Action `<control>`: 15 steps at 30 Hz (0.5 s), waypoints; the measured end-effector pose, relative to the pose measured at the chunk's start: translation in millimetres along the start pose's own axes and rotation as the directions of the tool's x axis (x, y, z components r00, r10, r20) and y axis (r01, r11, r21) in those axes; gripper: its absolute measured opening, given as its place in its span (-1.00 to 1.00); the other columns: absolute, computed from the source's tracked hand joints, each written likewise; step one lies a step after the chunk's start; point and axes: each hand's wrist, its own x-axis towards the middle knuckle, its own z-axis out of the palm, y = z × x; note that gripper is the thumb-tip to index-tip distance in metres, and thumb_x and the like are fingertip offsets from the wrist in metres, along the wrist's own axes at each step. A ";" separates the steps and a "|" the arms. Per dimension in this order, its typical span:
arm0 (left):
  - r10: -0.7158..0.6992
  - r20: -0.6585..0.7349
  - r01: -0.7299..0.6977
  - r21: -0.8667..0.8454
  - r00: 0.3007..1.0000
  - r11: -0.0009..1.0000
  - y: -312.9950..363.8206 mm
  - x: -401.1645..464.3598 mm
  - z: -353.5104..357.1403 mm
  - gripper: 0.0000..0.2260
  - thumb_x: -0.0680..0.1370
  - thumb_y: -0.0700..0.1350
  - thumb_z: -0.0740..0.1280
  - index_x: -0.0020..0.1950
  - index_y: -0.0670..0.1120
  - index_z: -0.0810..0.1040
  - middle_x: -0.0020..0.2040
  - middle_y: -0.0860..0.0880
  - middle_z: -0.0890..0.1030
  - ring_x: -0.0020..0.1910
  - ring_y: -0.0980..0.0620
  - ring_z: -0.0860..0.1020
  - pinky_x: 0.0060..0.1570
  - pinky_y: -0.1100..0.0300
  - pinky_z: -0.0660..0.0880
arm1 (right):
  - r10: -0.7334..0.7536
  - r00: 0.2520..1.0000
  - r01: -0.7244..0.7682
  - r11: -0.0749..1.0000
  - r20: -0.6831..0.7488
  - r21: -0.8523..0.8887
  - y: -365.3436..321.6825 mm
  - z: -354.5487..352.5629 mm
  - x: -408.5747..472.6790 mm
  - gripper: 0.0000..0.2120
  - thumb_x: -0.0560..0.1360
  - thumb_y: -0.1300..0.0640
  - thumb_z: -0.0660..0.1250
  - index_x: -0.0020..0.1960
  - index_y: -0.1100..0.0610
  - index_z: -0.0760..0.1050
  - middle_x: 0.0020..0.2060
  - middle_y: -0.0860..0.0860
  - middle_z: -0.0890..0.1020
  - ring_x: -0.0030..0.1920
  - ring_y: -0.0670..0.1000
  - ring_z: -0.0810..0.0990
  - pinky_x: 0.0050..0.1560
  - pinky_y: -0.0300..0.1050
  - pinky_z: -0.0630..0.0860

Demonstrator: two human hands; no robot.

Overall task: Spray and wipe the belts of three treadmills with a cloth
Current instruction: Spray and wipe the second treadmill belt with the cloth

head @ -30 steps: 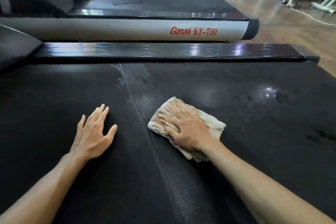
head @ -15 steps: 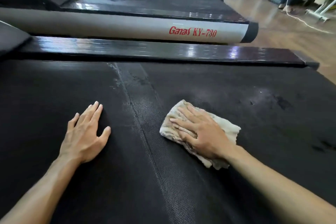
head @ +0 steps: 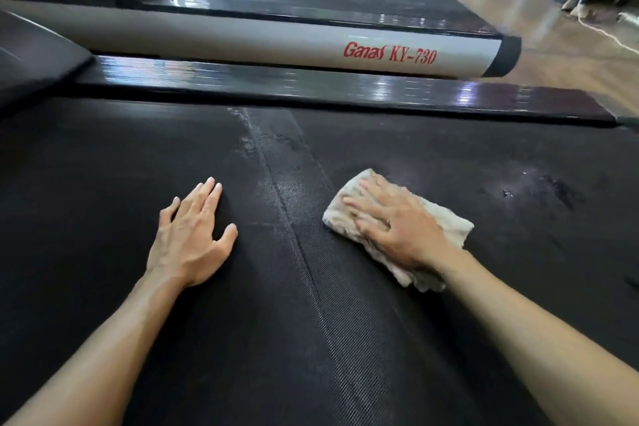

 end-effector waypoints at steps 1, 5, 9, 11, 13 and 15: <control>-0.001 0.002 0.001 0.007 1.000 1.000 1.0 0.0 0.0 -0.24 0.48 0.24 0.00 0.66 -0.01 0.08 0.67 0.08 0.03 0.63 0.14 -0.03 0.59 0.05 -0.10 | 0.081 0.997 -0.081 0.996 0.014 -0.022 -0.7 -1.8 16.0 -0.52 0.63 -0.32 0.04 0.55 -0.38 0.23 0.67 -0.17 0.02 0.65 -0.11 -0.13 0.64 0.07 -0.18; -0.007 0.005 0.007 0.001 1.000 1.000 4.0 0.3 -1.6 -0.27 0.52 0.23 0.03 0.66 0.00 0.07 0.67 0.09 0.01 0.63 0.15 -0.04 0.58 0.05 -0.09 | 0.126 0.992 -0.125 0.988 0.008 -0.093 -39.7 8.3 70.3 -0.51 0.68 -0.30 0.01 0.60 -0.36 0.14 0.68 -0.12 -0.06 0.66 -0.03 -0.15 0.63 0.09 -0.20; -0.010 0.006 0.010 -0.002 1.000 1.000 3.8 0.0 -1.7 -0.30 0.55 0.22 0.07 0.66 0.00 0.08 0.66 0.09 0.02 0.63 0.14 -0.03 0.59 0.05 -0.08 | -0.061 0.997 0.064 0.996 0.052 -0.063 -50.3 13.7 41.9 -0.51 0.63 -0.34 0.00 0.55 -0.39 0.19 0.66 -0.19 -0.03 0.66 -0.08 -0.16 0.64 0.07 -0.20; -0.004 -0.008 0.004 -0.010 1.000 1.000 3.8 0.5 -1.2 -0.25 0.49 0.24 0.01 0.66 -0.01 0.09 0.66 0.08 0.04 0.63 0.13 -0.03 0.59 0.07 -0.10 | -0.125 0.992 0.126 0.991 0.034 -0.041 -34.9 10.2 15.8 -0.44 0.54 -0.40 -0.11 0.53 -0.41 0.19 0.65 -0.20 0.04 0.66 -0.10 -0.12 0.63 0.05 -0.16; 0.004 -0.009 -0.004 -0.006 1.000 1.000 3.3 -0.2 0.0 -0.21 0.46 0.27 -0.04 0.66 -0.02 0.09 0.66 0.07 0.05 0.63 0.13 -0.04 0.59 0.10 -0.14 | -0.084 0.996 0.085 0.996 0.025 -0.027 -14.8 4.5 11.7 -0.40 0.50 -0.40 -0.15 0.53 -0.40 0.17 0.65 -0.18 0.07 0.66 -0.09 -0.10 0.63 0.01 -0.15; 0.008 -0.016 -0.008 -0.017 1.000 1.000 4.4 -0.5 -0.4 -0.20 0.46 0.28 -0.06 0.66 -0.03 0.09 0.66 0.06 0.05 0.63 0.12 -0.05 0.59 0.11 -0.14 | 0.022 1.000 -0.022 0.998 0.007 -0.060 -6.7 0.4 34.7 -0.40 0.53 -0.38 -0.12 0.56 -0.37 0.18 0.67 -0.13 0.06 0.66 -0.04 -0.08 0.62 0.05 -0.12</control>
